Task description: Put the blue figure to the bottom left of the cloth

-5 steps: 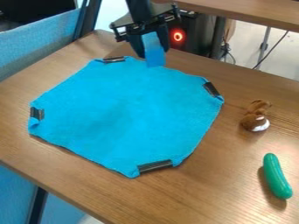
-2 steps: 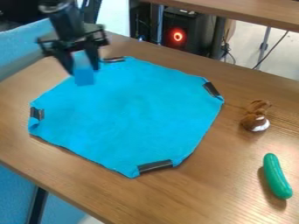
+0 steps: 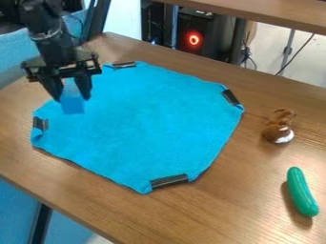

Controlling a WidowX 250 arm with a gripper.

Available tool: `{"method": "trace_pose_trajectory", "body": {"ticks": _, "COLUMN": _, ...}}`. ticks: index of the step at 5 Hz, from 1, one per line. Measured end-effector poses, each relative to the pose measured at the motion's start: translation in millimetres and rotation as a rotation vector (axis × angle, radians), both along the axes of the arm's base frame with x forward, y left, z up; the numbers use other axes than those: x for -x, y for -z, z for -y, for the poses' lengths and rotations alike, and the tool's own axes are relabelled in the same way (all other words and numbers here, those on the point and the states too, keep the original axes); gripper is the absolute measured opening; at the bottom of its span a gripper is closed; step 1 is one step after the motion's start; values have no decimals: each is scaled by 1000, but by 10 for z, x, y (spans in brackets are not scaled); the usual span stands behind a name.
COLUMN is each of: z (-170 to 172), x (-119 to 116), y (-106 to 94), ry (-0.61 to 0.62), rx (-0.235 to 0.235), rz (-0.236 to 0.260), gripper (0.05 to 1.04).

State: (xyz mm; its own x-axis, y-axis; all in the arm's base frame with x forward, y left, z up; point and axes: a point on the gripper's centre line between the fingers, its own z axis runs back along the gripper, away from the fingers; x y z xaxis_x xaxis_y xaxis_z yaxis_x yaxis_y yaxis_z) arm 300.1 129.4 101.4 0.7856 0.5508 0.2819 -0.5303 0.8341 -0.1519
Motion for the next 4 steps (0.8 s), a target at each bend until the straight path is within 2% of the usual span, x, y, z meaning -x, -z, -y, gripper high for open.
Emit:
{"method": "trace_pose_trajectory", "body": {"ticks": 1, "z": -119, "x": -18, "y": -5, "ry": -23, "rx": -38, "rz": 36, "gripper": 575}}
{"method": "trace_pose_trajectory", "body": {"ticks": 2, "z": -245, "x": -30, "y": 212, "ry": -28, "rx": -67, "rz": 12, "gripper": 575}}
{"method": "trace_pose_trajectory", "body": {"ticks": 3, "z": -268, "x": -7, "y": 387, "ry": -65, "rx": -51, "rz": -38, "gripper": 626}}
{"method": "trace_pose_trajectory", "body": {"ticks": 4, "z": -256, "x": -33, "y": 292, "ry": -164, "rx": 10, "rz": -58, "gripper": 932}}
